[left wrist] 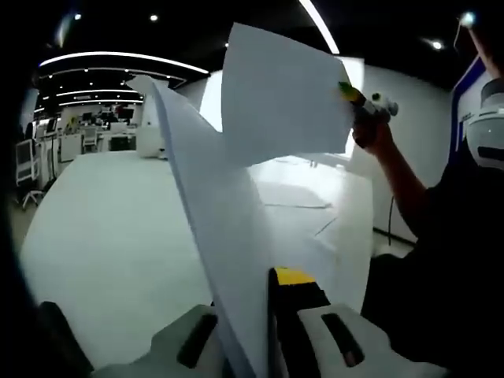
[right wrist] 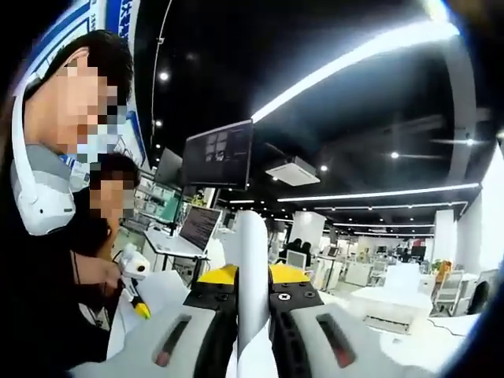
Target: Organize the stack of printing papers by aligning and flattening the scattered papers on the table
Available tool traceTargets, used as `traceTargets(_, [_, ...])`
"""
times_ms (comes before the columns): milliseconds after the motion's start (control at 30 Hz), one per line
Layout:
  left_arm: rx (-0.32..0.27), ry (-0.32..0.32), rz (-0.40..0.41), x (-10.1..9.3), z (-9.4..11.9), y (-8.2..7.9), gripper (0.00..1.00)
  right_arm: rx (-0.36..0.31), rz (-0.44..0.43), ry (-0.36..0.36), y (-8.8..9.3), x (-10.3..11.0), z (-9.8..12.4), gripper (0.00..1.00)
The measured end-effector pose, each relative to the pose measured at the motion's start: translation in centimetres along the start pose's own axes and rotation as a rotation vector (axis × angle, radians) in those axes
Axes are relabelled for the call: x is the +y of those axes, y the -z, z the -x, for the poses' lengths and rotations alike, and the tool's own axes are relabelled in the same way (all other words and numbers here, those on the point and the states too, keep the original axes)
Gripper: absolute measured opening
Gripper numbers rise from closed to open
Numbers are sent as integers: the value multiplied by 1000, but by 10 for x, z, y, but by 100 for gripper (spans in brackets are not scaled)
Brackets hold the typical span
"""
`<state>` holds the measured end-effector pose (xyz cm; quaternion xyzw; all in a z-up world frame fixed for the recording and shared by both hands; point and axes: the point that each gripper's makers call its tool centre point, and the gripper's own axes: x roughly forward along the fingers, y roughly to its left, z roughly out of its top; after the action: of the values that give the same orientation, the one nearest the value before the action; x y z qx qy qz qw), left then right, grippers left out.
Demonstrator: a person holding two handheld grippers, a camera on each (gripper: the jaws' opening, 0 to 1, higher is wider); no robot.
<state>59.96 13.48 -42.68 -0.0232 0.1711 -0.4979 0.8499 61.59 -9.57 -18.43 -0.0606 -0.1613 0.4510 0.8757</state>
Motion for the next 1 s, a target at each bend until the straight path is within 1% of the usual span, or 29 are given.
traceTargets(67, [-2, -1, -1, 0, 0, -1, 6, -8, -4, -5, 1, -2, 1, 8])
traceTargets(200, [-3, -4, 1, 1, 1, 0, 6, -25, -9, -20, -5, 3, 1, 8])
traceTargets(433, [-3, -5, 2, 0, 0, 0, 6, -27, -19, -57, -6, 16, -1, 8])
traceTargets(700, [-3, -5, 1, 0, 0, 0, 6, -27, -36, -69, -8, 21, -1, 8])
traceTargets(1000, [-5, -4, 1, 1, -1, -1, 6, -23, -1, -128, -23, 45, -3, 8])
